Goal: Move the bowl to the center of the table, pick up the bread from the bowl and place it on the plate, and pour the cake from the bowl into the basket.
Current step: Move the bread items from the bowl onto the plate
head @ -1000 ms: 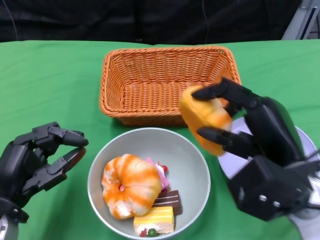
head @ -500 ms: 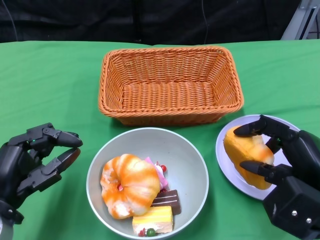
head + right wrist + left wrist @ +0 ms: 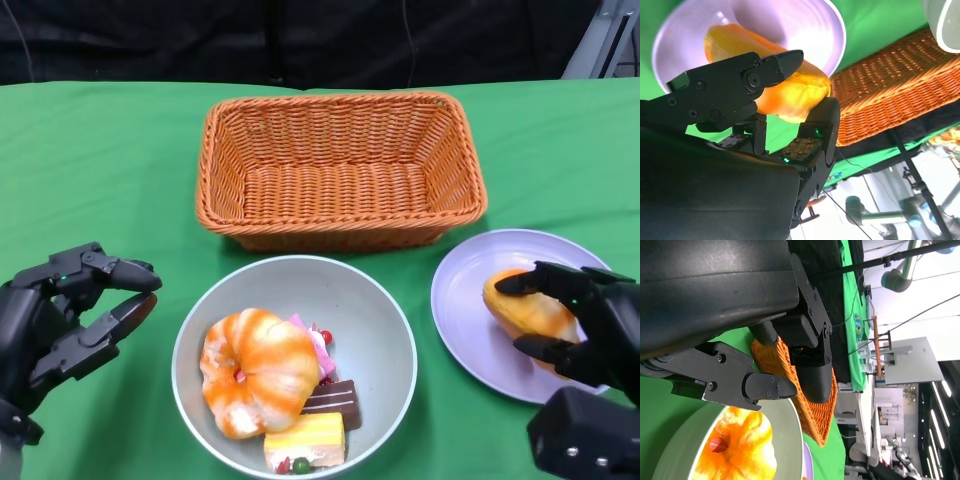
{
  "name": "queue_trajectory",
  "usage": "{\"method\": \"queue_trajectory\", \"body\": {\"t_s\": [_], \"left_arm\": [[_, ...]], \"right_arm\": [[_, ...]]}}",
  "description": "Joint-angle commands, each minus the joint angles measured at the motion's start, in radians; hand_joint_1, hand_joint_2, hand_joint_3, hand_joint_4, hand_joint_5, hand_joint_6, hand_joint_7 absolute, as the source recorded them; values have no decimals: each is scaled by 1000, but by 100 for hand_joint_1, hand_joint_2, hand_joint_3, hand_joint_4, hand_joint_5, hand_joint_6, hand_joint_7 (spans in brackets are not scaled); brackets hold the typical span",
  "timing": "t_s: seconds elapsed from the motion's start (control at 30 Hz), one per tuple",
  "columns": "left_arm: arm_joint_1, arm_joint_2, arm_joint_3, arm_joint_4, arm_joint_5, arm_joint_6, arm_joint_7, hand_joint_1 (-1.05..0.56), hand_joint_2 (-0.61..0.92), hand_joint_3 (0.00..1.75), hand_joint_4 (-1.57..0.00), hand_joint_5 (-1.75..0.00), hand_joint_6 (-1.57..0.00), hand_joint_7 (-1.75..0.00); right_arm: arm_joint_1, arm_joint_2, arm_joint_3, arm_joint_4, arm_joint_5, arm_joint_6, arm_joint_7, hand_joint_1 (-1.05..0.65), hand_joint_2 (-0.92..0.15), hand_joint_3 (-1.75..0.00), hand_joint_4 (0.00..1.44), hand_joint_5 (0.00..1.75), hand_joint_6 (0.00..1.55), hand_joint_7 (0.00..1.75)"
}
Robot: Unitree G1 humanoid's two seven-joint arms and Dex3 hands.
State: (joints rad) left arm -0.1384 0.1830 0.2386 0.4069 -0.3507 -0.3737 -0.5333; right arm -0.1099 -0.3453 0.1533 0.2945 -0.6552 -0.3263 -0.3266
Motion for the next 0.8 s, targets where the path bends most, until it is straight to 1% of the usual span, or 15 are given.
{"method": "queue_trajectory", "body": {"t_s": [0.03, 0.1, 0.2, 0.3, 0.53, 0.6, 0.73, 0.8], "left_arm": [[3, 19, 7, -2, 1, -6, -6, -14, 92, 30, -69, -140, -90, -82], [3, 19, 7, -2, 1, -6, -6, -14, 92, 30, -69, -141, -90, -82], [12, 19, 10, -8, 2, -7, -2, -14, 92, 31, -68, -141, -90, -83], [16, 18, 8, -14, 4, -7, -1, -12, 92, 32, -69, -142, -90, -83], [21, 14, 6, -23, -1, -6, -3, -13, 92, 31, -69, -142, -90, -84], [23, 15, 7, -23, -2, -9, -5, -12, 92, 32, -69, -142, -90, -84], [21, 14, 6, -20, 4, -15, 0, -13, 92, 32, -70, -143, -90, -84], [18, 15, 7, -15, 1, -12, -3, -14, 92, 31, -70, -142, -90, -84]], "right_arm": [[-64, -14, 36, 105, -53, -25, -77, -13, -86, 0, 76, 121, 95, 51], [-73, -17, 44, 126, -56, -36, -96, -13, -86, 0, 76, 121, 96, 49], [-115, -7, 69, 215, -75, -36, -133, -13, -86, 0, 76, 123, 97, 48], [-148, 8, 85, 292, -65, -38, -165, -13, -87, 0, 75, 123, 97, 47], [-189, 16, 112, 399, -51, -56, -210, -13, -88, 0, 73, 126, 97, 46], [-199, 19, 118, 427, -47, -62, -221, -14, -88, 0, 71, 132, 97, 48], [-199, 17, 132, 431, -55, -55, -227, -17, -88, 0, 68, 133, 95, 51], [-181, 17, 140, 386, -62, -29, -210, -20, -87, 0, 65, 127, 91, 51]]}}
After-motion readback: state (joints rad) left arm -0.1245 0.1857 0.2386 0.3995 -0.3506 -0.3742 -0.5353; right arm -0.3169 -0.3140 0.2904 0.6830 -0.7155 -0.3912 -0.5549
